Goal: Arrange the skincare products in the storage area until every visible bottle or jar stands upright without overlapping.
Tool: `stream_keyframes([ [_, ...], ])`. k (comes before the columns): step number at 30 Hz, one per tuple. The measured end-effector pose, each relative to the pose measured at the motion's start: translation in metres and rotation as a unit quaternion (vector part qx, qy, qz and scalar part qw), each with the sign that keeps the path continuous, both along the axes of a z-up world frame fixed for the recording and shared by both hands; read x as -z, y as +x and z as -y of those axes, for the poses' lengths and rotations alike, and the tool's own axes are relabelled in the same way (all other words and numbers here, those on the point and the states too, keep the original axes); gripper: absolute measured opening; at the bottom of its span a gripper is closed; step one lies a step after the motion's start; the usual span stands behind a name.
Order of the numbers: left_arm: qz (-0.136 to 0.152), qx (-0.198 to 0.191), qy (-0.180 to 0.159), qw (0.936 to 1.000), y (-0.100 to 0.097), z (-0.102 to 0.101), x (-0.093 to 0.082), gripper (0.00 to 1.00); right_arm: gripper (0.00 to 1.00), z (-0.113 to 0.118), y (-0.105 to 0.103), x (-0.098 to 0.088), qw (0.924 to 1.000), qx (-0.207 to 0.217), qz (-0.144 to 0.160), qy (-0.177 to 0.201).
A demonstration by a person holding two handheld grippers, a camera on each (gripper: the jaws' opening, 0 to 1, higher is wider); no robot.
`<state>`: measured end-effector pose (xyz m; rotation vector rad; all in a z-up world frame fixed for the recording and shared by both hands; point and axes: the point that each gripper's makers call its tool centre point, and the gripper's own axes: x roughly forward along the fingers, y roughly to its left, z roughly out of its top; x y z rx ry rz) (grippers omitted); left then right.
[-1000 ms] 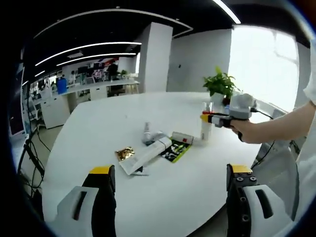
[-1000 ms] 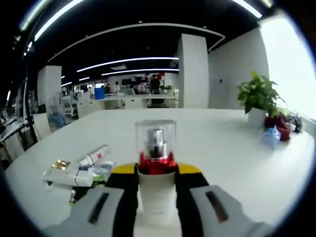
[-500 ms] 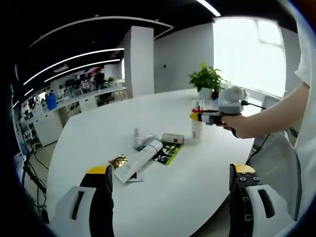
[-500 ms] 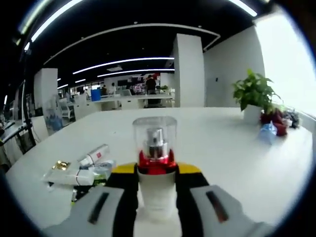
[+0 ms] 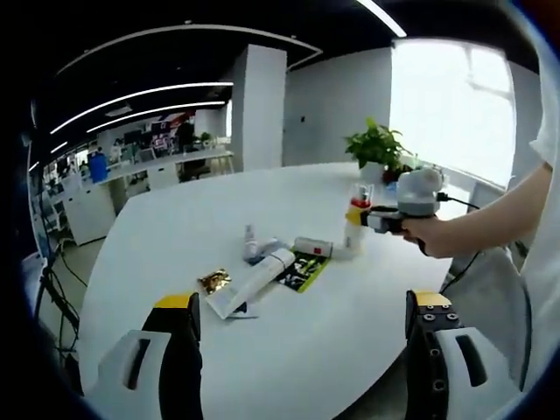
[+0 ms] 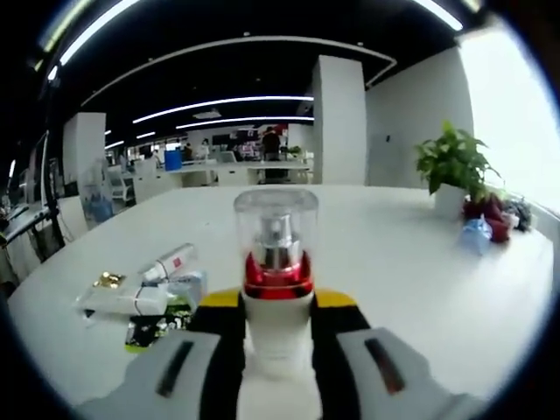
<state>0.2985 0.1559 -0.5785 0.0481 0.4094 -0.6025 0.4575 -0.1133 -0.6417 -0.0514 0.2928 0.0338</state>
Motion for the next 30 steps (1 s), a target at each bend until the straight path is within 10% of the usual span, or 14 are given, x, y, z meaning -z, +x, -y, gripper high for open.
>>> stream_keyframes([
  [30,-0.003,-0.011,0.016,0.9998,-0.001,-0.003,0.0,0.97,0.42,0.003,-0.022,0.002,0.9956,-0.067,-0.041,-0.052],
])
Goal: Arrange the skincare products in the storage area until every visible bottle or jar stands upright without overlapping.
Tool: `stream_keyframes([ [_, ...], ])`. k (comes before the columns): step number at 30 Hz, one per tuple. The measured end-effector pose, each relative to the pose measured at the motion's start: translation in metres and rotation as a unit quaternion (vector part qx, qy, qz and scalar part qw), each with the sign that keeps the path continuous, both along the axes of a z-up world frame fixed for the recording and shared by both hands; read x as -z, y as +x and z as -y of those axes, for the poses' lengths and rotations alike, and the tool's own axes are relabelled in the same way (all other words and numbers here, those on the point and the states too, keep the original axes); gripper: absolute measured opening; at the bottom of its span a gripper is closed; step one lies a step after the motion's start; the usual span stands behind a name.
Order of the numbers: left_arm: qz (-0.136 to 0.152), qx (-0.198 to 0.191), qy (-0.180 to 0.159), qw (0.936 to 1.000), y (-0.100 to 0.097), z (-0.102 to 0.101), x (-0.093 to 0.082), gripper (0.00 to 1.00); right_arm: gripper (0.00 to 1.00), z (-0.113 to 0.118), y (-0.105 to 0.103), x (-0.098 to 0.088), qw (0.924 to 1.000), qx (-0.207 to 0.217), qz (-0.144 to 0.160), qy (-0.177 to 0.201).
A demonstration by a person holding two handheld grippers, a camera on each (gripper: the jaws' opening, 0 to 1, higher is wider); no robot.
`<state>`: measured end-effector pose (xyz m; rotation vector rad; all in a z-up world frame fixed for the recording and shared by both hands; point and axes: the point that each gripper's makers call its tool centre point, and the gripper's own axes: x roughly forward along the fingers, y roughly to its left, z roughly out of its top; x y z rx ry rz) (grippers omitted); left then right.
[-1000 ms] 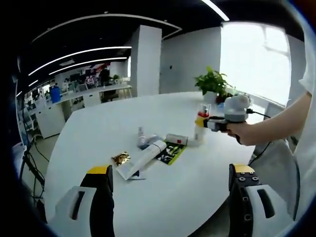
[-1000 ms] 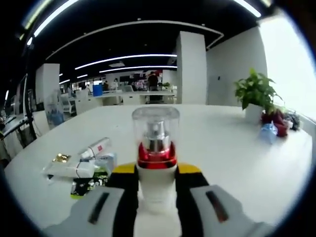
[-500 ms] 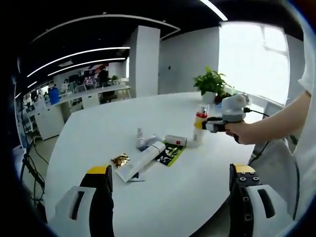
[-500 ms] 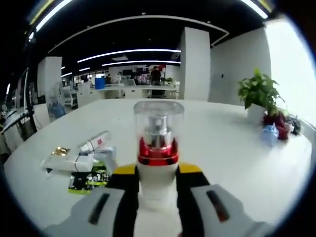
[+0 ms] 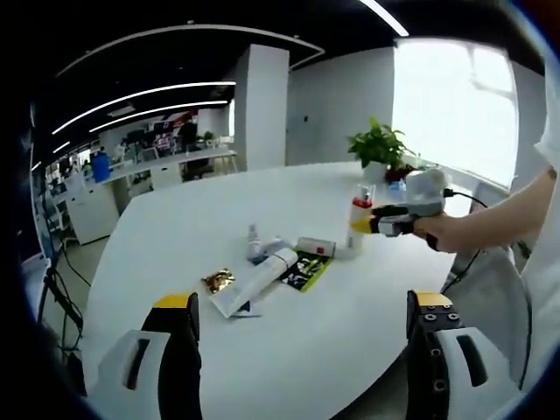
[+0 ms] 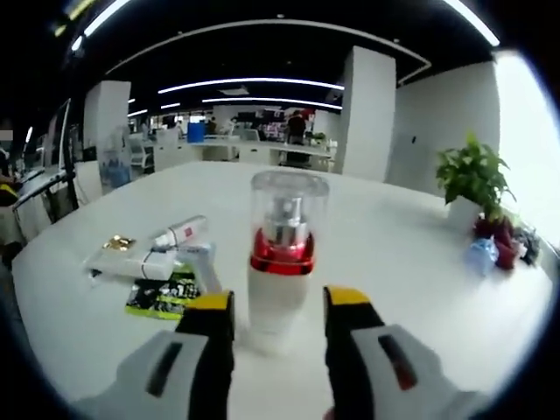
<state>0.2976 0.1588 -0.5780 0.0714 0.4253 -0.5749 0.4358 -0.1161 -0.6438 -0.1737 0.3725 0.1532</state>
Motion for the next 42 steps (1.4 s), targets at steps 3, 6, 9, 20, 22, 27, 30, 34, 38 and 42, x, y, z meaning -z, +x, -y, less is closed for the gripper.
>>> stream_keyframes([
  [3,-0.002,0.0,0.006,1.0,-0.002,0.0,0.001,0.97,0.42,0.001,-0.01,-0.007,1.0,-0.006,0.005,-0.001],
  [6,-0.004,-0.004,-0.002,1.0,-0.004,0.001,0.001,0.95,0.44,-0.002,-0.021,-0.012,0.9998,-0.016,0.01,0.002],
  [9,-0.006,-0.008,-0.01,0.9999,-0.005,0.001,0.0,0.95,0.44,-0.006,-0.033,-0.017,0.9995,-0.026,0.013,0.007],
  [20,-0.014,-0.024,-0.024,0.9993,-0.008,-0.004,0.003,0.97,0.47,-0.025,-0.083,-0.028,0.9974,-0.068,0.013,0.02],
  [22,-0.013,-0.024,-0.022,0.9994,-0.009,-0.004,0.004,0.97,0.48,-0.027,-0.092,-0.03,0.997,-0.071,0.01,0.029],
  [27,-0.008,-0.029,-0.027,0.9992,-0.01,-0.006,0.004,0.97,0.5,-0.031,-0.111,-0.035,0.996,-0.076,0.001,0.047],
  [30,-0.01,-0.03,-0.026,0.9992,-0.013,-0.007,0.006,0.97,0.51,-0.032,-0.12,-0.037,0.9953,-0.078,-0.005,0.057],
  [34,-0.011,-0.035,-0.038,0.9986,-0.015,-0.008,0.004,0.97,0.53,-0.034,-0.122,-0.046,0.9951,-0.081,0.003,0.056],
  [38,-0.011,-0.036,-0.033,0.9988,-0.018,-0.011,0.006,0.97,0.55,-0.034,-0.128,-0.048,0.9952,-0.08,0.003,0.056],
  [42,-0.017,-0.034,-0.02,0.9991,-0.022,-0.014,0.012,0.97,0.57,-0.034,-0.134,-0.052,0.9952,-0.079,0.004,0.057],
])
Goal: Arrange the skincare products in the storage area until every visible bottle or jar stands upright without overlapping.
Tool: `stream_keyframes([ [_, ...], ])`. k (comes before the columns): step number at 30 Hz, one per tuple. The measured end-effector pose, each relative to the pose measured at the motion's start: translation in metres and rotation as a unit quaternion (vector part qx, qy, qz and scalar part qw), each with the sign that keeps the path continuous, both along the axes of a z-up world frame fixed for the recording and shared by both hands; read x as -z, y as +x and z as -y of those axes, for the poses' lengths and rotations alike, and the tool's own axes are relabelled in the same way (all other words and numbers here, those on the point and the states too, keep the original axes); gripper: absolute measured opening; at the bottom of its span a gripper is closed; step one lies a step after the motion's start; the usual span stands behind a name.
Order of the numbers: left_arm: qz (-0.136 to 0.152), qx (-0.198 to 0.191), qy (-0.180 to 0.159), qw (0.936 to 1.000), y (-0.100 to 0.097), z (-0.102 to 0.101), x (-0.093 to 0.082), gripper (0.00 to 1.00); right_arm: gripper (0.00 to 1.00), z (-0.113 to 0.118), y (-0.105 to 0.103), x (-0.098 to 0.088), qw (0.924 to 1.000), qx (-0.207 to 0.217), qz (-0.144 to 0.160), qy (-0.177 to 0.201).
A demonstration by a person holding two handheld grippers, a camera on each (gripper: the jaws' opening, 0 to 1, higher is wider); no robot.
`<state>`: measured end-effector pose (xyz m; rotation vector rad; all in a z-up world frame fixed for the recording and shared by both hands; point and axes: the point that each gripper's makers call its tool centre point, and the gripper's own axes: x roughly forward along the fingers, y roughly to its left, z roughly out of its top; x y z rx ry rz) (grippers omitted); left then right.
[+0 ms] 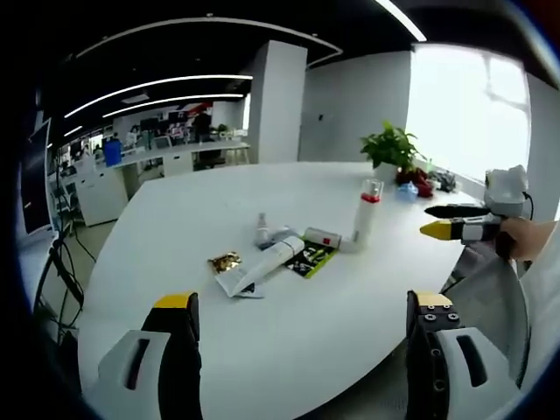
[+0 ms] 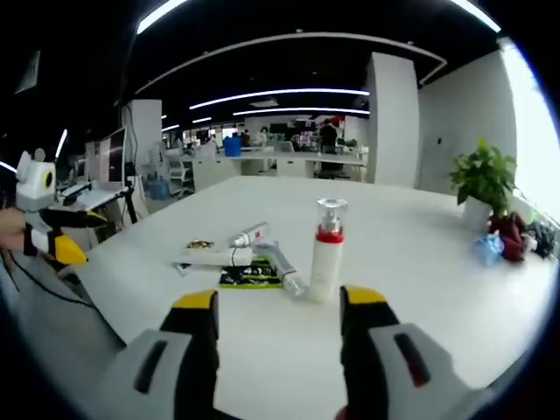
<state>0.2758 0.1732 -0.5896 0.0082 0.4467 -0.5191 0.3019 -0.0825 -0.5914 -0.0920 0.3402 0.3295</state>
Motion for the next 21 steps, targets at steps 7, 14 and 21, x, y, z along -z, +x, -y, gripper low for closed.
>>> stream_keyframes([
  [7,-0.009,0.002,0.007,0.9999,-0.008,-0.004,0.008,0.97,0.62,0.001,-0.01,-0.004,1.0,0.001,0.0,0.0],
  [14,-0.001,0.004,-0.003,1.0,-0.009,-0.004,0.004,0.97,0.66,0.006,-0.018,-0.002,0.9999,0.007,-0.004,0.01],
  [21,0.006,0.006,-0.006,0.9999,-0.008,-0.005,0.002,0.97,0.73,0.002,-0.019,0.0,0.9998,0.008,-0.006,0.016],
])
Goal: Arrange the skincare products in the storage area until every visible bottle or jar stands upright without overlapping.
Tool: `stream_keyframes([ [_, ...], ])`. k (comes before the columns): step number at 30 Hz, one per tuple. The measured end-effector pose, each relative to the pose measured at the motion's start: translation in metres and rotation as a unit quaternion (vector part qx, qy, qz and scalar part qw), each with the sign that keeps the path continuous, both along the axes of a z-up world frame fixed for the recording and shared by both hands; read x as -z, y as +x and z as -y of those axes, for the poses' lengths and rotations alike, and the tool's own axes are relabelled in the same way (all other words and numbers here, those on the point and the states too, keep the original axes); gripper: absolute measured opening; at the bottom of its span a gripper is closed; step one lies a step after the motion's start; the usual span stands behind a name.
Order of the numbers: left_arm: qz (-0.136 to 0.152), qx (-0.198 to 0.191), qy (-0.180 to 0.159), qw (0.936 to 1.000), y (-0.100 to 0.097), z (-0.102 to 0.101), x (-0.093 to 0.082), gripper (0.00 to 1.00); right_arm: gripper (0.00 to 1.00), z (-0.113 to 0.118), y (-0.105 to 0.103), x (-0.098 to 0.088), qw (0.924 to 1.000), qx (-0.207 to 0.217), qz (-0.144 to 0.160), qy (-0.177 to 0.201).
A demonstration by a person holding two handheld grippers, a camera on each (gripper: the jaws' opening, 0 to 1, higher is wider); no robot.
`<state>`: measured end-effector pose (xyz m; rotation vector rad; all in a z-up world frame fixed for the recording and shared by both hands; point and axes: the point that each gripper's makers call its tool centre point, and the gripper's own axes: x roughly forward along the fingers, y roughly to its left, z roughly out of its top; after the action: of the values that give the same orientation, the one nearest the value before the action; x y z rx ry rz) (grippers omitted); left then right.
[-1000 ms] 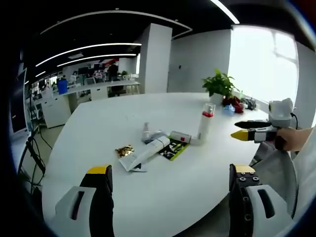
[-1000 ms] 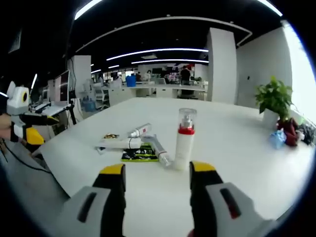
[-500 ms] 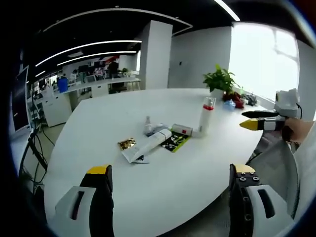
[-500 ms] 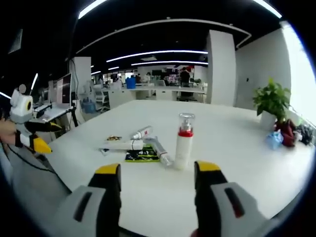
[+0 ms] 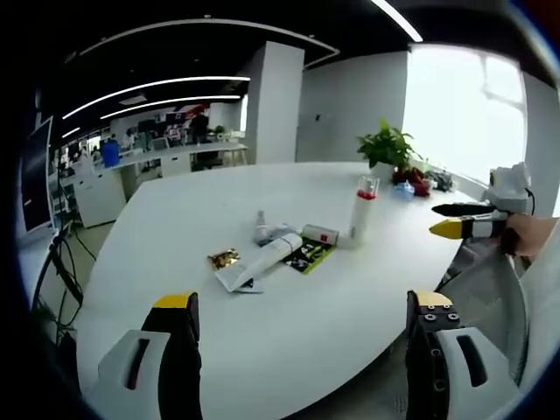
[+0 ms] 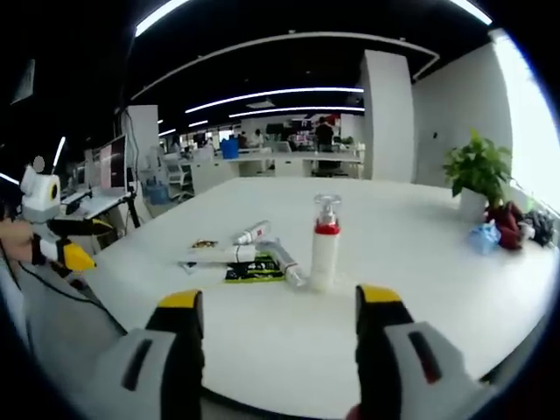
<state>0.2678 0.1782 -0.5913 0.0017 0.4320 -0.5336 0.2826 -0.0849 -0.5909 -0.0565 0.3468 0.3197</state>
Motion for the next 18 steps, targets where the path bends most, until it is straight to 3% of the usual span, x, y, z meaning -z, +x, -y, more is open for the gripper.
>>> stream_keyframes([
  [9,0.0,0.012,0.006,0.9999,0.001,0.005,0.0,0.97,0.87,0.01,0.001,0.0,0.9996,0.021,-0.002,0.018],
  [18,-0.005,0.007,0.007,0.9999,0.0,0.009,0.001,0.97,0.95,0.017,0.0,0.006,0.998,0.035,-0.03,0.043],
])
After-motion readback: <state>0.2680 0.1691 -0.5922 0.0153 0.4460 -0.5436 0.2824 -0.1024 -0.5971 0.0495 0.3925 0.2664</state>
